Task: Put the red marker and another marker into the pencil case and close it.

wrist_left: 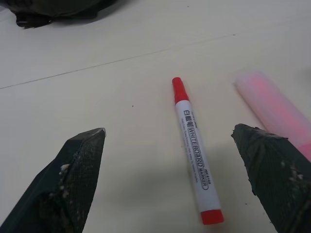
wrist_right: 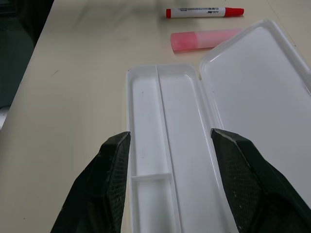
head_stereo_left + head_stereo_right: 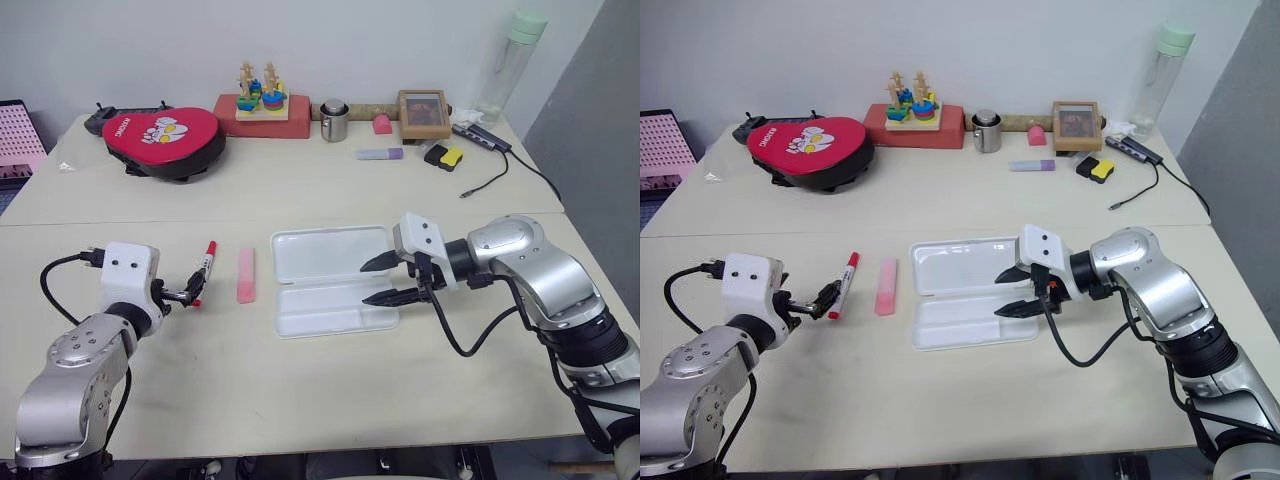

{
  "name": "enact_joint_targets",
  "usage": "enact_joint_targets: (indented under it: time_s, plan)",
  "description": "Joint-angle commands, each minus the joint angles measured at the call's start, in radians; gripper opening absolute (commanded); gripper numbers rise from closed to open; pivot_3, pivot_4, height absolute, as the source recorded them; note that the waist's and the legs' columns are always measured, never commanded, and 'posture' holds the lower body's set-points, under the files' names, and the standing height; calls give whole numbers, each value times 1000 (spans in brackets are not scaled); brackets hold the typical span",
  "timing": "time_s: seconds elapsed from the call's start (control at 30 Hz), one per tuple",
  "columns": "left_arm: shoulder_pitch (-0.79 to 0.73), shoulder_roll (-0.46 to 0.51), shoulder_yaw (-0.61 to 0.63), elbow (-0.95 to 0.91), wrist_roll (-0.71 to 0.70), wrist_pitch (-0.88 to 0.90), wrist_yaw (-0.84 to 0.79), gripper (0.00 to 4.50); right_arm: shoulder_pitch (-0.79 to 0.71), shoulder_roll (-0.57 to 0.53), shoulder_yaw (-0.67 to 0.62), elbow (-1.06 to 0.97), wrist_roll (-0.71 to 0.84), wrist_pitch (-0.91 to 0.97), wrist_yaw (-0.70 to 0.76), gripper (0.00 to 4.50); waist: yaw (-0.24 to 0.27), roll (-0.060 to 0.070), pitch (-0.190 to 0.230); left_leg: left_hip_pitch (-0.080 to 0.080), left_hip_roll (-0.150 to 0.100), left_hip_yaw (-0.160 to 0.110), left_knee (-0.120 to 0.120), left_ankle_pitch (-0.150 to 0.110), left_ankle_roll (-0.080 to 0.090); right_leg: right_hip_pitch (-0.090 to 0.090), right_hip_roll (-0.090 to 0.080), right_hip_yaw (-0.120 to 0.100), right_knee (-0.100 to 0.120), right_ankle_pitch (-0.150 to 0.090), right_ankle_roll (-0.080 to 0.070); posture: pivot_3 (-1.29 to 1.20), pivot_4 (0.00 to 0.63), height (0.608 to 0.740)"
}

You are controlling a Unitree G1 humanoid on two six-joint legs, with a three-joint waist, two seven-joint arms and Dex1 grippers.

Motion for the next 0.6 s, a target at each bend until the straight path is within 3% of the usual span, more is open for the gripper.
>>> enact_joint_targets:
  time_s: [0.03,0.37,0.57,0.6]
  plan:
    - [-30,-3,-1,-9,15,-2,11,3839,-2,-15,-17,-35,11,-8,-5,2795,0,0,0,0,0,0,0,0,0,0,0,0,0,0,0,0,150,740]
    - [-91,-49,-2,25,39,28,79,3839,8,-22,-12,-37,16,-9,-15,2795,0,0,0,0,0,0,0,0,0,0,0,0,0,0,0,0,150,740]
    - [-113,-60,-18,40,49,39,88,2766,13,-23,-12,-42,19,-6,-18,2795,0,0,0,0,0,0,0,0,0,0,0,0,0,0,0,0,150,740]
    - [-117,-61,-23,42,47,40,85,2766,14,-24,-12,-43,19,-5,-18,2795,0,0,0,0,0,-1,0,0,0,0,0,0,0,0,0,0,150,740]
